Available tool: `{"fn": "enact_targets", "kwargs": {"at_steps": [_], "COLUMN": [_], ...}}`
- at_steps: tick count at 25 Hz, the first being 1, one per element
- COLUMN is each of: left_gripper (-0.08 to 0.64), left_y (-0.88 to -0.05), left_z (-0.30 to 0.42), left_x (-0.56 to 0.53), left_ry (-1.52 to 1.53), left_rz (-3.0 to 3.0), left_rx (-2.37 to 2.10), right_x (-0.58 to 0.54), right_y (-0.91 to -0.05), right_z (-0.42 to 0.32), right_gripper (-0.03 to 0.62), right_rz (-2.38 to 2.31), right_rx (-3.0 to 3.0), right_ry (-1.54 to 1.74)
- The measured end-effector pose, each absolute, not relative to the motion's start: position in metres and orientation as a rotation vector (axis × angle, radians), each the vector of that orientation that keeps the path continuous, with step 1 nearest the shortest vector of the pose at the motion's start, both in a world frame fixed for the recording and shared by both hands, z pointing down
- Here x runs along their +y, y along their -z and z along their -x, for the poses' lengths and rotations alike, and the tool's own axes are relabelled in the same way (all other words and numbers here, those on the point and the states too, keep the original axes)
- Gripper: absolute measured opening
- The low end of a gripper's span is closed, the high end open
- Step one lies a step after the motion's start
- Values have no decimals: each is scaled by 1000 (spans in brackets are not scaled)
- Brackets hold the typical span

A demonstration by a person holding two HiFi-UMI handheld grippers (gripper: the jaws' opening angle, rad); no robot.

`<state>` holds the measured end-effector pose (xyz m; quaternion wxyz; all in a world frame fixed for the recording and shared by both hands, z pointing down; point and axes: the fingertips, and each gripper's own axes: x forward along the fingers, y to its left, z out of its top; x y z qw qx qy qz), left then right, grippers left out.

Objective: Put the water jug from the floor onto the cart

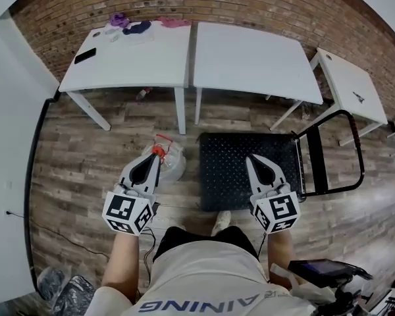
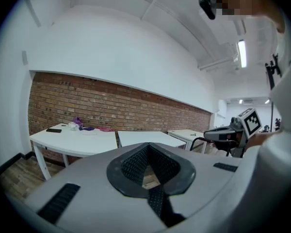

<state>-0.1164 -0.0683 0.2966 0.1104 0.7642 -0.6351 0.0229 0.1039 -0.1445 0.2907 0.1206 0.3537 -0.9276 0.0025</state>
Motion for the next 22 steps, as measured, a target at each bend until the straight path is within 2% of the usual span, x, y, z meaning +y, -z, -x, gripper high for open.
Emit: {"fn": "enact_targets", "kwargs": {"at_steps": [7,11,15,22], "left_gripper": [2,2,2,2], "left_y": [-277,-296,-322,-353], "left_z": [67,40,44,97], "left_x": [-122,-129,-120,-97], "left_ry": [-109,-169,-206,-214], "left_rz": [-2196,-2158,-2094,-1983], "left_rx": [-1964,-1952,-1943,-2005], "right_x": [-210,-238,-238,-212], "right_y": [-290,-314,-339,-398], "right_z": [-159,-170,-154,-88], "right_gripper": [6,6,6,6], "right_rz": [-976,-938,-867,-660], "right_rx": [-2751,-2755,-2754,-2698], "right_ry": [-70,-170,-215,-266]}}
